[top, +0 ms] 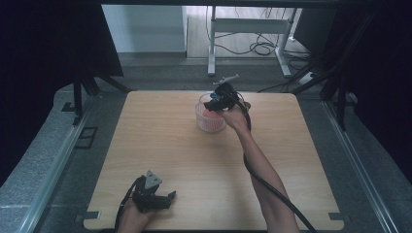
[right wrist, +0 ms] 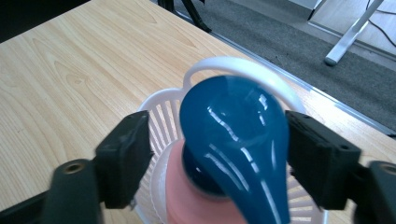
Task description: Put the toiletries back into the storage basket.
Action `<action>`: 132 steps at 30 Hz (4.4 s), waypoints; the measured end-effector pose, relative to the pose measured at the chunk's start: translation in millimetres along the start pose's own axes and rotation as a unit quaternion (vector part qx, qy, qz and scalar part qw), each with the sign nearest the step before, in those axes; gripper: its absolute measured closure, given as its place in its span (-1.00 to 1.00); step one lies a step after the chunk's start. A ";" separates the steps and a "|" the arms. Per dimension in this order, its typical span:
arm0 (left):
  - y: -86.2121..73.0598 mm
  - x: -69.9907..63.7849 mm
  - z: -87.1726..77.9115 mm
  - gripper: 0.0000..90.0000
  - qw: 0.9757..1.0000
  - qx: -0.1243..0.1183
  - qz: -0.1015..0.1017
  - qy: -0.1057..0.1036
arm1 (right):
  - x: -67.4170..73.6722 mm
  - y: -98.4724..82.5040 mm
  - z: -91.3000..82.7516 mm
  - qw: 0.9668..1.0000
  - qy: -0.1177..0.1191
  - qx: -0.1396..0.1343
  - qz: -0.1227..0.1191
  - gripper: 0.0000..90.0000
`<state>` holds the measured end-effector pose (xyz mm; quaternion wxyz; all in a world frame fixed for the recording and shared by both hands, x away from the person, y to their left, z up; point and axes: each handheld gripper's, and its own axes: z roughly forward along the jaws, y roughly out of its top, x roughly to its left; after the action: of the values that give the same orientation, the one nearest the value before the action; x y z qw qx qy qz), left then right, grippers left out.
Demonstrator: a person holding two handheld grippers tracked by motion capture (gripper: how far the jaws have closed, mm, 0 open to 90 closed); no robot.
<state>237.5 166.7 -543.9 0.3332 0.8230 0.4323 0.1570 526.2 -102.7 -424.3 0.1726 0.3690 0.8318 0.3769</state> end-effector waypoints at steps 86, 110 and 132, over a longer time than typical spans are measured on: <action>0.2 -0.1 0.5 -0.77 1.000 -0.002 0.000 -0.001 | 28.7 -88.3 -102.9 0.998 0.026 -0.005 -0.051 -1.00; 0.3 -0.2 0.4 -0.77 1.000 -0.001 -0.001 0.000 | 36.5 -130.8 -130.6 0.998 0.037 -0.007 -0.050 -1.00; 0.5 -0.2 0.5 -0.77 1.000 -0.001 -0.001 0.000 | 30.7 -188.9 -164.2 0.999 0.013 0.011 -0.047 -1.00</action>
<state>238.0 166.1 -544.0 0.3342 0.8224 0.4328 0.1571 321.5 -245.7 -459.3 0.1750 0.3266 0.8545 0.3640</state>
